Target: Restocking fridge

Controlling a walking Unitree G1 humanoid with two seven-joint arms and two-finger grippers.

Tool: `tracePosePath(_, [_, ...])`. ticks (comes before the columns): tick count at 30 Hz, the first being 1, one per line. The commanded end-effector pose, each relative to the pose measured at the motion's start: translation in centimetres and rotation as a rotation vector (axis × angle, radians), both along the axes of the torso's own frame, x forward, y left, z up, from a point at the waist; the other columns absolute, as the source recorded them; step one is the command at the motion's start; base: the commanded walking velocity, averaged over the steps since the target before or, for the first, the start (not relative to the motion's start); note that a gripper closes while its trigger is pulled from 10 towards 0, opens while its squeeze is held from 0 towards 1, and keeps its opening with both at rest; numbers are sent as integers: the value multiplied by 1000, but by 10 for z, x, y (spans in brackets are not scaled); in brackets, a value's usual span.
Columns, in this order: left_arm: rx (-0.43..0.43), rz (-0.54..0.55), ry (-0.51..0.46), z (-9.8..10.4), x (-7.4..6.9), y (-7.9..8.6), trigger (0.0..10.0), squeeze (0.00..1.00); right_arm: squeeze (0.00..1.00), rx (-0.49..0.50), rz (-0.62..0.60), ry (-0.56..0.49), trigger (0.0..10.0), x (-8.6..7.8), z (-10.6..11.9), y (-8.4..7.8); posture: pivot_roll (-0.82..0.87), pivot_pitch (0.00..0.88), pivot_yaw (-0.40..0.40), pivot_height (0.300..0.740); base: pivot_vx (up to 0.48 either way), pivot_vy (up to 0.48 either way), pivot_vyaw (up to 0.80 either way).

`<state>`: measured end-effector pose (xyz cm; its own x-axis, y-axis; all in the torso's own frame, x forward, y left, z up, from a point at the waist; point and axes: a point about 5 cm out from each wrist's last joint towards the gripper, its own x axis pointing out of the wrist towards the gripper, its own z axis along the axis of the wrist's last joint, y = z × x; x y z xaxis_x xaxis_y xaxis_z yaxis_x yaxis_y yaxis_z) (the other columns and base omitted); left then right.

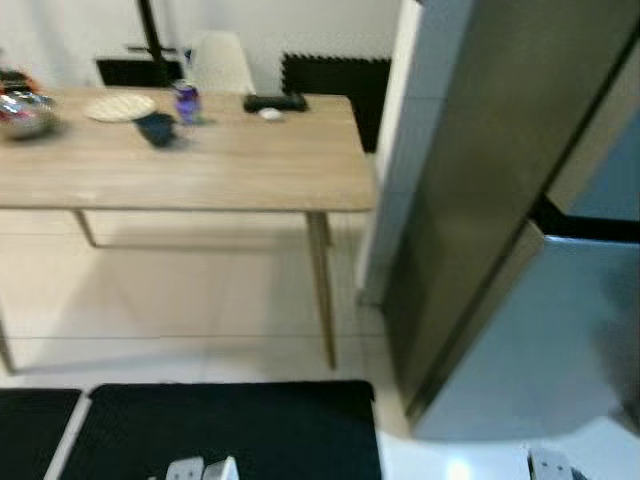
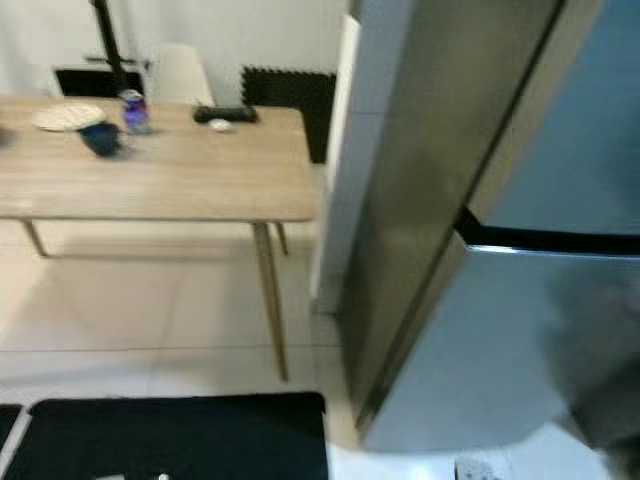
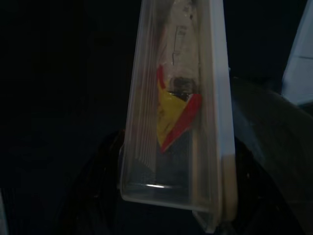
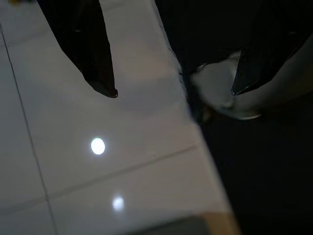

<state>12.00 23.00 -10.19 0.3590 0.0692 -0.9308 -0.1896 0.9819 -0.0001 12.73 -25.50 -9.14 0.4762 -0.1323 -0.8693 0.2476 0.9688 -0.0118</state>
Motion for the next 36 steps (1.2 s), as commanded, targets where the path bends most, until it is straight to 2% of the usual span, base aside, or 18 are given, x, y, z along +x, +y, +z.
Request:
tracePosePath(1, [-33, -8, -16, -1, 4, -8, 10000, 0, 0, -10, -1, -9, 10000, 2, 2, -3, -65, 0, -23, 740, 0, -409, 0])
tracePosePath(7, [-34, -5, -16, -1, 4, -9, 10000, 0, 0, -8, 9, -24, 10000, 5, 3, -3, -65, 0, -22, 740, 0, -407, 0])
tracePosePath(9, [-35, -4, -17, -1, 4, -9, 10000, 0, 0, -10, 24, -44, 10000, 11, 5, -3, -65, 0, -23, 740, 0, -409, 0])
tracePosePath(10, [-35, -3, -16, -1, 4, -9, 10000, 0, 0, -14, 45, -69, 10000, 19, 8, -2, -65, 0, -23, 740, 0, -409, 0])
tracePosePath(12, [-35, -3, -16, -1, 3, -9, 10000, 0, 0, -16, 55, -79, 10000, 21, 9, -2, -65, 0, -23, 740, 0, -407, 0])
tracePosePath(15, [-35, -3, -15, -1, 3, -9, 10000, 0, 0, -21, 116, -162, 10000, 42, 19, -1, -68, 0, -21, 740, 0, -398, 0])
tracePosePath(17, [-35, -3, -15, -1, 3, -9, 10000, 0, 0, -21, 116, -162, 10000, 42, 19, -1, -68, 0, -21, 740, 0, -394, 0])
tracePosePath(18, [-35, -4, -16, -1, 4, -10, 10000, 0, 0, -12, 145, -217, 10000, 55, 27, -2, -68, 0, -23, 740, 0, -345, 0])
tracePosePath(20, [-35, -4, -16, -1, 4, -10, 10000, 0, 0, -1, 153, -244, 10000, 61, 30, -2, -68, 0, -23, 740, 0, -345, 0])
tracePosePath(21, [-38, 2, -18, -1, 4, -10, 10000, 0, 0, 66, 190, -336, 10000, 77, 42, -1, -68, 0, -23, 740, 0, 0, 0])
tracePosePath(22, [-38, 2, -18, -1, 4, -10, 10000, 0, 0, 66, 190, -336, 10000, 77, 42, -1, -68, 0, -23, 740, 0, 0, 0])
tracePosePath(26, [-37, 6, -19, -1, 4, -10, 10000, 0, 0, 168, 273, -446, 10000, 95, 57, 2, -68, 0, -25, 740, 0, 0, 0])
tracePosePath(28, [-35, 9, -18, -1, 3, -10, 10000, 0, 0, 257, 363, -552, 10000, 109, 73, 5, -68, 0, -25, 740, 0, 0, 0])
tracePosePath(30, [-35, 9, -16, -1, 3, -9, 10000, 0, 0, 360, 497, -696, 10000, 128, 100, 7, -68, 0, -25, 740, 0, 0, 0])
tracePosePath(31, [-35, 9, -16, -1, 3, -9, 10000, 0, 0, 360, 497, -696, 10000, 128, 100, 7, -68, 0, -25, 740, 0, 0, 0])
tracePosePath(32, [-36, 8, -16, -1, 2, -9, 10000, 0, 0, 411, 582, -771, 10000, 137, 116, 9, -68, 0, -25, 740, 0, 0, 0])
tracePosePath(33, [-36, 8, -16, -1, 2, -9, 10000, 0, 0, 411, 582, -771, 10000, 137, 116, 9, -68, 0, -25, 740, 0, 0, 0])
tracePosePath(36, [-37, 5, -17, -1, 3, -9, 10000, 0, 0, 458, 725, -872, 10000, 150, 144, 15, -68, 0, -25, 740, 0, 0, 0])
